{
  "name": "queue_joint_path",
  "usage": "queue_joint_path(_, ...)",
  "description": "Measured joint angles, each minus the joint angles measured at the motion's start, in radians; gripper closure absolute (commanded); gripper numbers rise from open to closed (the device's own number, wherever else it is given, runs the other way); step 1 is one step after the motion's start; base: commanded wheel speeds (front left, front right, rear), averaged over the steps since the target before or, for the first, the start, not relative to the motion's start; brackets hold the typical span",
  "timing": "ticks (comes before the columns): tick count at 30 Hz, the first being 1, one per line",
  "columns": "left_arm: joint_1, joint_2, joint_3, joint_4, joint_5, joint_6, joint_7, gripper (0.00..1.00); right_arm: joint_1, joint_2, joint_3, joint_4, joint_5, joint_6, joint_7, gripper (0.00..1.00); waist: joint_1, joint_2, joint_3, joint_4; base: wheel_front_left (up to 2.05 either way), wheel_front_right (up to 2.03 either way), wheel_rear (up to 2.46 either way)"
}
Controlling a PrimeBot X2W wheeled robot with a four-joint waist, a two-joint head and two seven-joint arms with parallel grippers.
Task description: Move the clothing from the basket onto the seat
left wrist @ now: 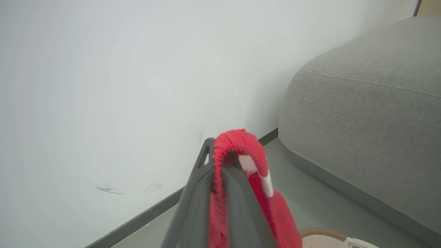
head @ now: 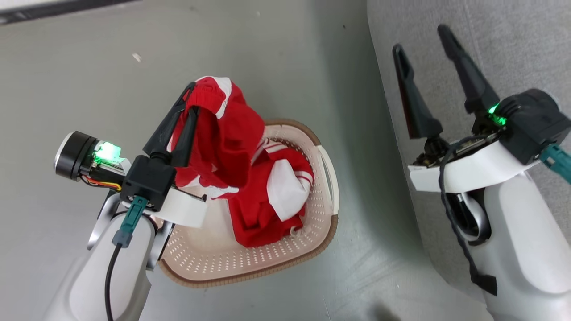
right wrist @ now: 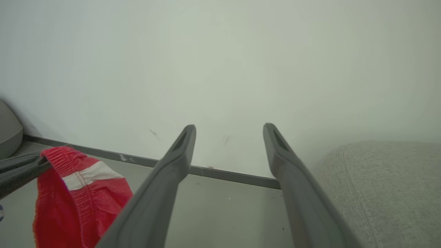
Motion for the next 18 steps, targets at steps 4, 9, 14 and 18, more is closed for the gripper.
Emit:
queue_joint_path(4, 0.014, 0.005, 0.004, -0.026, -0.014, -0.010, 0.000, 1.00, 0.019, -0.002, 0.009, 0.011, -0.005, 0.000, 0.000, 0.00, 0.0000, 0.0000, -0.043, 0.016, 0.00, 0.00, 0.00)
queue_joint_path(9, 0.031, 0.011, 0.006, -0.050, -0.029, -0.028, 0.000, 1.00, 0.051, -0.005, 0.024, 0.036, -0.012, 0.000, 0.000, 0.00, 0.0000, 0.0000, -0.100, 0.034, 0.00, 0.00, 0.00)
queue_joint_path(14, 0.052, 0.023, 0.002, -0.052, -0.036, -0.056, 0.000, 1.00, 0.078, -0.013, 0.028, 0.046, -0.012, 0.000, 0.000, 0.00, 0.0000, 0.0000, -0.158, 0.050, 0.00, 0.00, 0.00)
queue_joint_path(18, 0.070, 0.032, -0.003, -0.051, -0.044, -0.072, 0.000, 1.00, 0.110, -0.018, 0.034, 0.065, -0.011, 0.000, 0.000, 0.00, 0.0000, 0.0000, -0.205, 0.062, 0.00, 0.00, 0.00)
